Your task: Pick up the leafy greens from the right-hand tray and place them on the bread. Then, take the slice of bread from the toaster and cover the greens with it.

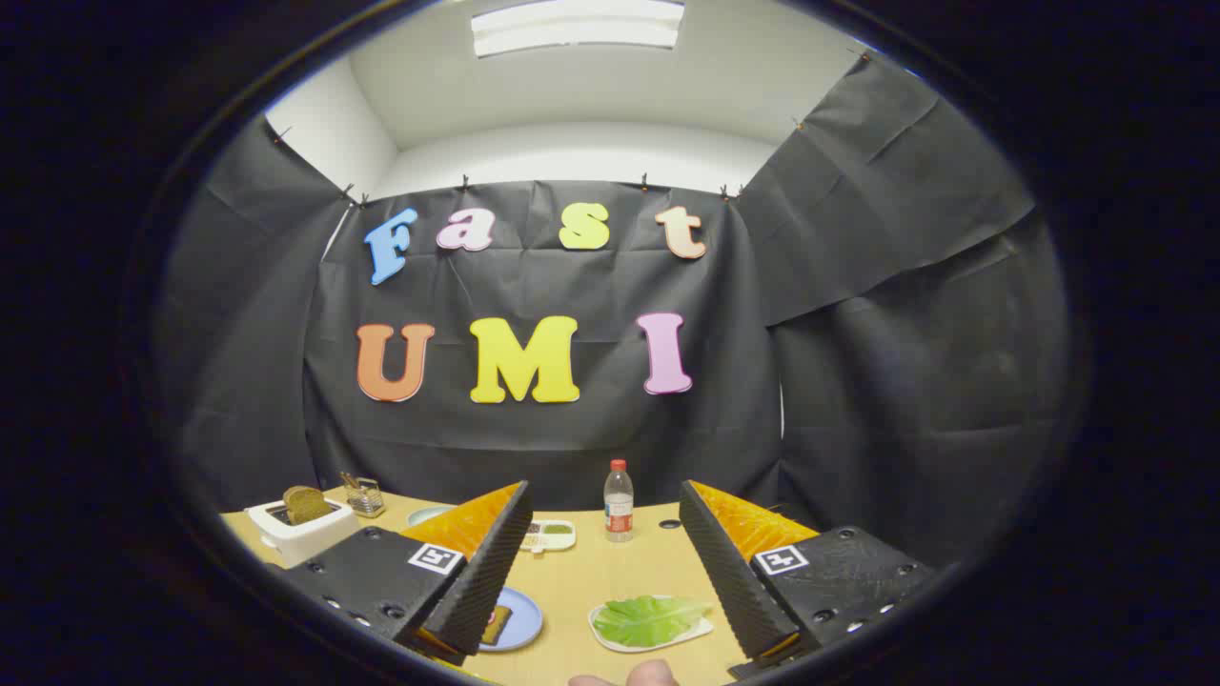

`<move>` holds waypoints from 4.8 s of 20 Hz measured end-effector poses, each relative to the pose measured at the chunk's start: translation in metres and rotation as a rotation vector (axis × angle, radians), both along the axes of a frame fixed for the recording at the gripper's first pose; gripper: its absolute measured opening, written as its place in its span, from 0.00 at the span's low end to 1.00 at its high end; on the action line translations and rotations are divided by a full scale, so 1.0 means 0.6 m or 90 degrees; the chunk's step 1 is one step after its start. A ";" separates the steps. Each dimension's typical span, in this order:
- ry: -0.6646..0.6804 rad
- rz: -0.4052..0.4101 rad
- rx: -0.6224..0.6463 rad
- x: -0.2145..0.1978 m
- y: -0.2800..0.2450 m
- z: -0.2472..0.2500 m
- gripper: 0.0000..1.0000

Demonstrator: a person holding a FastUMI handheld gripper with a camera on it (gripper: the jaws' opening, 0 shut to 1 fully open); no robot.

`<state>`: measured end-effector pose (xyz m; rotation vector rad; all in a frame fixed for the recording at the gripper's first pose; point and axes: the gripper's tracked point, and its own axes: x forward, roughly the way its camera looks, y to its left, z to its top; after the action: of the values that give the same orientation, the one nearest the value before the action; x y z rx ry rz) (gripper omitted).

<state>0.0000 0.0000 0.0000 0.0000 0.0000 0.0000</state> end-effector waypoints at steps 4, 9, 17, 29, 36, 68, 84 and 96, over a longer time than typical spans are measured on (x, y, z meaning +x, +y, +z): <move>-0.001 0.013 -0.013 0.001 0.017 -0.004 0.95; -0.004 0.015 -0.007 0.001 0.021 0.006 0.95; -0.008 0.021 -0.009 0.002 0.025 0.006 0.95; 0.046 0.024 -0.031 0.038 -0.054 -0.039 0.95; 0.111 -0.004 -0.020 0.062 -0.144 -0.127 0.95; 0.500 -0.083 0.303 0.222 -0.201 -0.496 0.72; 0.387 -0.038 0.319 0.206 -0.175 -0.371 0.00; 0.276 0.059 0.312 0.184 -0.009 -0.204 0.00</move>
<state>0.1103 -0.0051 -0.1223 0.4905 0.4335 0.0926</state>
